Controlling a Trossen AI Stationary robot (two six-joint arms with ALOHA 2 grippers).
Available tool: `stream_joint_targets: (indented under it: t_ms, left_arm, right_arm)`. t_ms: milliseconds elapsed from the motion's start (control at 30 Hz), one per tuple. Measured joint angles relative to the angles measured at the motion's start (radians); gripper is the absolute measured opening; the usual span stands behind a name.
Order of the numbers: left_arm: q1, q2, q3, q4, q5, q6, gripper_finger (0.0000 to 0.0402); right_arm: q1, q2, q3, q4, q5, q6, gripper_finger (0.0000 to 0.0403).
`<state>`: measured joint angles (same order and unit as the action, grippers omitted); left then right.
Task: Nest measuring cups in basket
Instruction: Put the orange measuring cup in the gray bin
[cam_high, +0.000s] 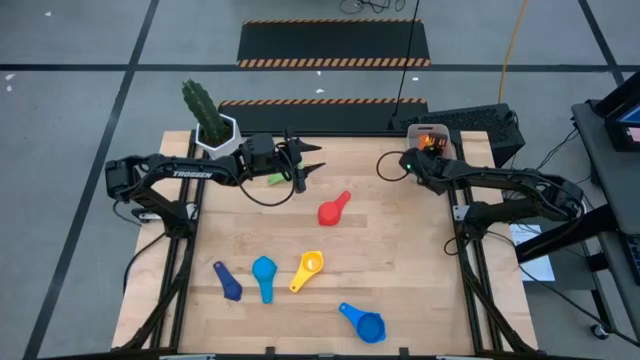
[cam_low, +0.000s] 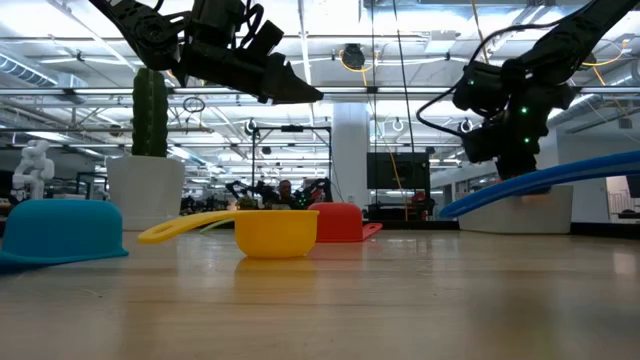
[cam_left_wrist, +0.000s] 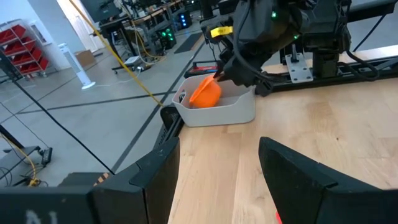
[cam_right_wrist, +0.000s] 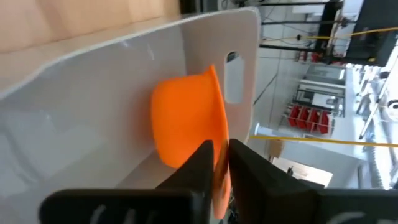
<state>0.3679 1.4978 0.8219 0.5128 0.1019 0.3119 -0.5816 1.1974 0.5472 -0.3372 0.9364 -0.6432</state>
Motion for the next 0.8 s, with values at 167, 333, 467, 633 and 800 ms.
stream_joint_targets:
  t_ms: [167, 333, 467, 633, 800]
  left_arm:
    - [0.0, 0.0, 0.0, 0.0, 0.0, 0.0, 0.0223]
    - [0.0, 0.0, 0.0, 0.0, 0.0, -0.001, 0.0223]
    - [0.0, 0.0, 0.0, 0.0, 0.0, -0.006, 0.0223]
    - [0.0, 0.0, 0.0, -0.001, 0.0, -0.026, 0.0223]
    - [0.0, 0.0, 0.0, -0.006, 0.0, -0.027, 0.0223]
  right_arm:
    - [0.0, 0.0, 0.0, -0.022, -0.035, 0.064, 0.0092]
    - [0.001, 0.0, 0.0, -0.034, -0.095, 0.104, 0.0131]
    - [0.001, 0.0, 0.0, -0.043, -0.104, 0.131, 0.0148]
    - [0.001, 0.0, 0.0, -0.037, -0.104, 0.135, 0.016]
    - [0.001, -0.002, 0.0, -0.032, -0.128, 0.137, 0.0173]
